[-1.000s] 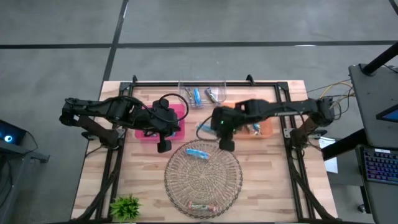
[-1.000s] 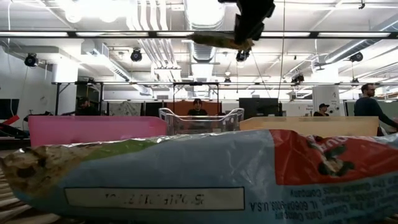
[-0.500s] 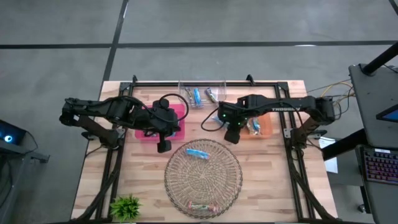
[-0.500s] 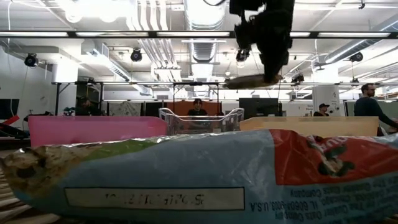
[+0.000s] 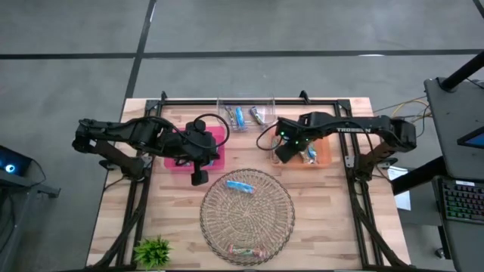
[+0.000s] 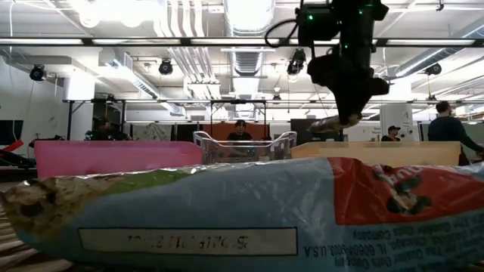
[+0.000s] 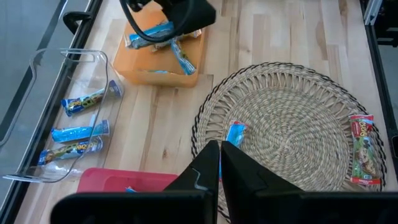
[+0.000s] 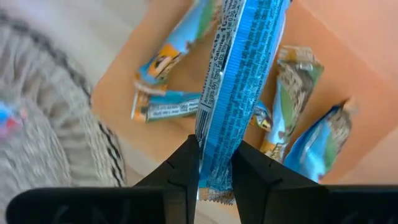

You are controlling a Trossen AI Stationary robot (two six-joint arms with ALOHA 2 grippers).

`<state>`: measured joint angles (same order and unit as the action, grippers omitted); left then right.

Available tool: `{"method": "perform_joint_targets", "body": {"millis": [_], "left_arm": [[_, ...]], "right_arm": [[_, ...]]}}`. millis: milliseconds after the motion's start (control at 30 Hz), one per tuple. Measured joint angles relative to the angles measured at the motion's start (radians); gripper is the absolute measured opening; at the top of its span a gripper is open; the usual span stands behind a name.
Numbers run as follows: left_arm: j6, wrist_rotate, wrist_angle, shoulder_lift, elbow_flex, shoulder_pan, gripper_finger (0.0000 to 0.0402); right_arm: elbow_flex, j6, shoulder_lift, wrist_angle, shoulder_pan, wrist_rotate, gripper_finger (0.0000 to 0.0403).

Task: Pick and place Granola Bars by type
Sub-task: Put the yellow granola bar into the yellow bin, then put the red granola bar into the pink bin

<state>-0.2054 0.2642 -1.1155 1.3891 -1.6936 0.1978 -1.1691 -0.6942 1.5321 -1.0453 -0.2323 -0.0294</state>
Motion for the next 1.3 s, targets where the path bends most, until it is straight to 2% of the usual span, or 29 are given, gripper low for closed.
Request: {"method": "perform_joint_targets", "body": {"millis": [233, 467, 700, 833, 1067, 1300], "left_arm": [[-0.003, 0.000, 0.000, 0.000, 0.000, 0.000, 0.0000], [-0.003, 0.000, 0.000, 0.000, 0.000, 0.000, 0.0000], [-0.003, 0.000, 0.000, 0.000, 0.000, 0.000, 0.0000], [-0.003, 0.000, 0.000, 0.000, 0.000, 0.000, 0.0000], [-0.007, 0.000, 0.000, 0.000, 0.000, 0.000, 0.0000], [-0.007, 0.000, 0.000, 0.000, 0.000, 0.000, 0.0000]], "right_arm": [[0.105, -0.239, -0.053, 0.125, -0.032, 0.000, 0.0068], [0.183, -0.374, -0.080, 0.191, -0.037, 0.004, 0.0068], [0.213, -0.364, -0.080, 0.220, -0.037, 0.000, 0.0082], [0.227, -0.354, -0.080, 0.292, -0.037, 0.000, 0.0117], [0.229, -0.323, -0.081, 0.305, -0.037, 0.000, 0.0175], [0.229, -0.296, -0.088, 0.305, -0.036, 0.000, 0.0179]]}}
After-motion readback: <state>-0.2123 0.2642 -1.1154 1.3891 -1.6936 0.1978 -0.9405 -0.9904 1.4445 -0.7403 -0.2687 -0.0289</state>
